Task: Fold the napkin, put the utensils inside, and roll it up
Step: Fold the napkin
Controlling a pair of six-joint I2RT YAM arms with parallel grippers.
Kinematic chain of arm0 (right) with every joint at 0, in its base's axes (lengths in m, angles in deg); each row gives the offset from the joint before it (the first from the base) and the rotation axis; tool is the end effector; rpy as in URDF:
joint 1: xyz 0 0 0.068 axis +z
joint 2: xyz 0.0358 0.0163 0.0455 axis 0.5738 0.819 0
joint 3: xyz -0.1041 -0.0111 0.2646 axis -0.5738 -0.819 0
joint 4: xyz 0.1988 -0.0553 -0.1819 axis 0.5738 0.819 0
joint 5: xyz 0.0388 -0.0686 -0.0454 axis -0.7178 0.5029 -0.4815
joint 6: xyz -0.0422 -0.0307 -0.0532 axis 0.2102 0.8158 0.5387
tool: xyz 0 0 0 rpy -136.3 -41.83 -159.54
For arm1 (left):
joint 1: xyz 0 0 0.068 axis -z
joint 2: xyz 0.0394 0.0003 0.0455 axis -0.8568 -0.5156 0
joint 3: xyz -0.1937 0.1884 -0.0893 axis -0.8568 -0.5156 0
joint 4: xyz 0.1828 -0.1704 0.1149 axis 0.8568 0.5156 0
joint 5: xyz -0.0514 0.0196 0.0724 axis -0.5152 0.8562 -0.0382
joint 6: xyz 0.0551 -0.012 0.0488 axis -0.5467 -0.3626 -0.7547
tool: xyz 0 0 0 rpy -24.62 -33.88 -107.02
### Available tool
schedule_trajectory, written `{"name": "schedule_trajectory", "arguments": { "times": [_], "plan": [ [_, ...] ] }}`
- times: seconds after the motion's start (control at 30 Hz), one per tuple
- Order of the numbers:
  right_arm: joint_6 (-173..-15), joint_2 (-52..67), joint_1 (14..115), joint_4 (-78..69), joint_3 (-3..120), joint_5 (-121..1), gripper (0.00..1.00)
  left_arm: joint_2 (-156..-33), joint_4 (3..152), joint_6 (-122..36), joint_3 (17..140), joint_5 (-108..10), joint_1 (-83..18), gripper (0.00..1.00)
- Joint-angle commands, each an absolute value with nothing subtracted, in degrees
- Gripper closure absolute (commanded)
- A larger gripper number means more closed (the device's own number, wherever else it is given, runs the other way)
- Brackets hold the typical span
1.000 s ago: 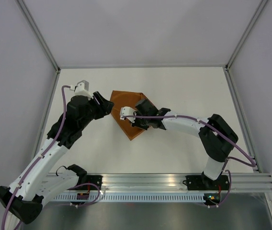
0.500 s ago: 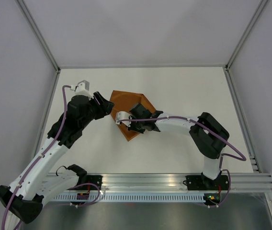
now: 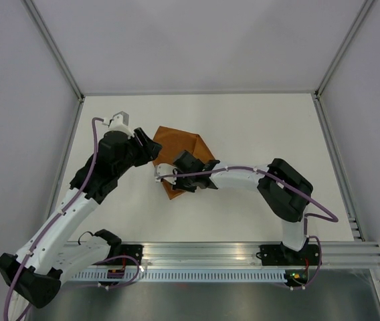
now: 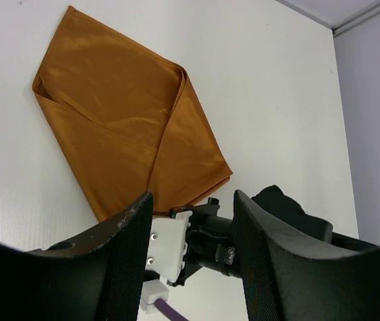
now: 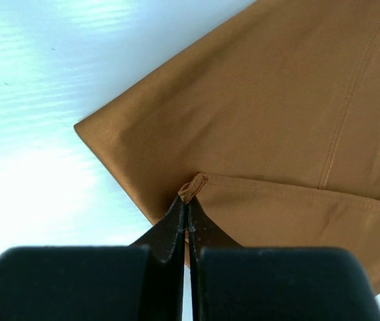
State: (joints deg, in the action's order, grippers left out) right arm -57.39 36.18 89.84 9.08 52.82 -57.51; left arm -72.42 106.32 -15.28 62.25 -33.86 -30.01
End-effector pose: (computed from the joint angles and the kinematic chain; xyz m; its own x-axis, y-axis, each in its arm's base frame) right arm 0.2440 0.3563 0.1453 0.0178 -0.8335 -0.5522 -0.9648 0.1306 -0.2283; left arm 0.2109 -0.1080 0.3503 -0.5209 -0.4342 -0.7349 0.0651 0.8383 -0.5414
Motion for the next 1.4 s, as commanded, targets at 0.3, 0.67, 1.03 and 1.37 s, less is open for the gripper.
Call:
{"name": "schedule_trajectory", "arguments": {
  "times": [0.3,0.67,1.03,1.37],
  "plan": [
    [-58.36,36.90,92.32,9.82,56.43,-56.99,0.93,-73.62,104.78,-16.09,64.77,-35.59,-30.22,0.44],
    [-59.16,38.04,94.78,12.63,59.34,-59.98,0.84,-75.38,104.52,-16.53,66.00,-36.03,-30.22,0.42],
    [-59.77,36.20,96.54,14.83,59.78,-61.21,0.55,-77.05,104.78,-17.32,70.48,-36.21,-31.98,0.37],
    [-61.79,29.26,96.28,15.44,57.50,-56.39,0.50,-84.43,103.12,-11.88,70.58,-35.33,-40.58,0.47]
  ]
}}
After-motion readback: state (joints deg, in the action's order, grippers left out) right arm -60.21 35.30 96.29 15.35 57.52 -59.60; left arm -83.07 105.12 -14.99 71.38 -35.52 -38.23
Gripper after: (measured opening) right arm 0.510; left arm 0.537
